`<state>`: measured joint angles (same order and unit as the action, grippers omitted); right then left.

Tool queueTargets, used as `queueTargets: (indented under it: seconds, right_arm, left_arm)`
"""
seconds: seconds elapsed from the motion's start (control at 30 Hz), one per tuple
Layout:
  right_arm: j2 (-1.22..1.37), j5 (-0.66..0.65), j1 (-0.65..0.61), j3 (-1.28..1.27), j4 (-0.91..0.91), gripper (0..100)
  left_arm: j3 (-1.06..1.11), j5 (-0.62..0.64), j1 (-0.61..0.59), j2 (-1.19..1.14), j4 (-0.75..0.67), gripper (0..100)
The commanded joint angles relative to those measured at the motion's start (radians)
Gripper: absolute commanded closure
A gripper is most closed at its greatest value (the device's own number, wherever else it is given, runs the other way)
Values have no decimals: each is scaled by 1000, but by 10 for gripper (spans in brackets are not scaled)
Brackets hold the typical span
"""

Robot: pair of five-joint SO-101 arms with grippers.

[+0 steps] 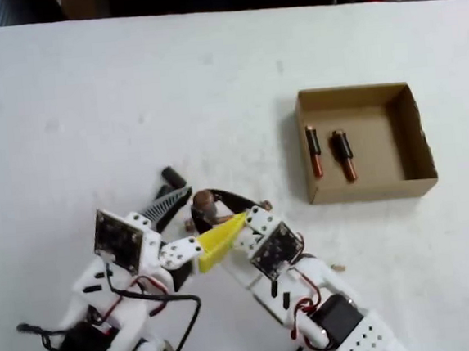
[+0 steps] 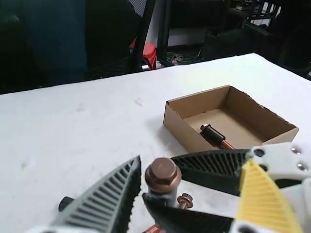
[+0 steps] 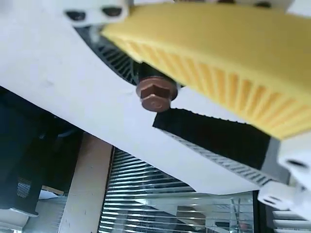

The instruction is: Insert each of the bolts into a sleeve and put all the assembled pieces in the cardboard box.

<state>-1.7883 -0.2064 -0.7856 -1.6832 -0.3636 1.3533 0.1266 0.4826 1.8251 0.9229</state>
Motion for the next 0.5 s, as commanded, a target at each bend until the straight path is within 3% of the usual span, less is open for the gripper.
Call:
queueTargets:
  seconds: [0.0,0.33,0.47]
  right_arm:
    - [-13,2,1,-8,1,981]
    - [-13,2,1,-8,-31,981]
    - [-13,2,1,-8,-41,981]
  left_arm:
    - [-6,-8,19,-7,-3,643]
    - [-23,-8,-125,-5,-135,645]
    - [-152,-8,-125,-5,-69,646]
